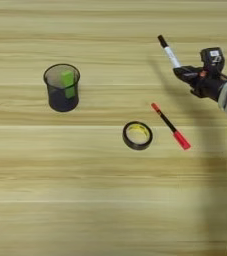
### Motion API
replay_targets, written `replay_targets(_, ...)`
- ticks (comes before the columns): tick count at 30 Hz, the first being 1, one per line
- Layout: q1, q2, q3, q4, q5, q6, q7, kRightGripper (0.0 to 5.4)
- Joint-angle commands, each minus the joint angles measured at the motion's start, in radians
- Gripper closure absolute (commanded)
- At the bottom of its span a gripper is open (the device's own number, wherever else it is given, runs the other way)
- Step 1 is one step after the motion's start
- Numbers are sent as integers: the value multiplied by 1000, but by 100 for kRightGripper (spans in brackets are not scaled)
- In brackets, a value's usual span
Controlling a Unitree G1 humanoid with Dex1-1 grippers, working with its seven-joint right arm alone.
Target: Move the objects on the table
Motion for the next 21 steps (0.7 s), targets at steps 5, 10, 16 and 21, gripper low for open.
replay_targets(5, 98, -50, -30, -116, -4, 0, -71, 464)
replay_targets(10, 172, -37, -10, -132, -11, 25, -85, 464)
replay_targets(16, 238, -26, -6, -178, 2, 65, -94, 464)
replay_targets(21, 271, -21, -8, -203, 13, 85, -99, 464)
